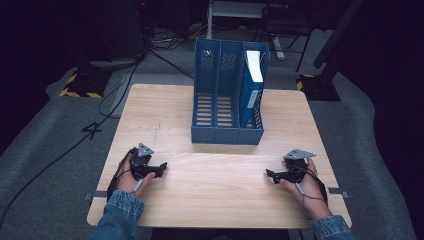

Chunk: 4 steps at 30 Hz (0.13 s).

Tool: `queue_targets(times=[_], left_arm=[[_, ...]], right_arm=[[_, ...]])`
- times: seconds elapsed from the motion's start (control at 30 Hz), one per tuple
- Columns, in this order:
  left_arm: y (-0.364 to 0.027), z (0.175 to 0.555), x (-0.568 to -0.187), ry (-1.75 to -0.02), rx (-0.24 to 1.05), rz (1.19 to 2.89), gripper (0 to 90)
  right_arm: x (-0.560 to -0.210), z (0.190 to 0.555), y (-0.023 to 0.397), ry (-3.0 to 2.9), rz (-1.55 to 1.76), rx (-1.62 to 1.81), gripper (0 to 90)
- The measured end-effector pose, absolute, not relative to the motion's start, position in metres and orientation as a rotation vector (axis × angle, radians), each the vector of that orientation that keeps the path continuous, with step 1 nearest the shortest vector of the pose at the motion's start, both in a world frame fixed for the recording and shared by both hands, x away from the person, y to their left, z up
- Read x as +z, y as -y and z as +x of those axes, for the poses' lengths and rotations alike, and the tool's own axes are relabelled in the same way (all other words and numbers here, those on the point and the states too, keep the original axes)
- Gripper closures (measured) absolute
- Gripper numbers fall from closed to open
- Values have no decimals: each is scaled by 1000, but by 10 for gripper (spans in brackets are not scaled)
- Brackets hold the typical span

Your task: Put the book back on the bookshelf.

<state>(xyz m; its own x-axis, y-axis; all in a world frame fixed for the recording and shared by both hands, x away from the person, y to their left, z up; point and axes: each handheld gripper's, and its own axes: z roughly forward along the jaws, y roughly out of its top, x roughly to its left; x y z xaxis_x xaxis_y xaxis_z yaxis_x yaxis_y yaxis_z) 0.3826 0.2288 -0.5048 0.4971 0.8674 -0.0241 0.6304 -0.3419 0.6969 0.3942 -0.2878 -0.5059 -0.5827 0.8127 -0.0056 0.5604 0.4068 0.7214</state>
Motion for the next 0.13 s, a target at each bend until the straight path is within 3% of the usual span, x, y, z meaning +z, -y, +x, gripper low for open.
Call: queue_targets(times=[0.13], left_arm=[[-229,383,-504,-1224,462,2091,176]], right_arm=[[-506,394,288,-2313,1183,983,55]])
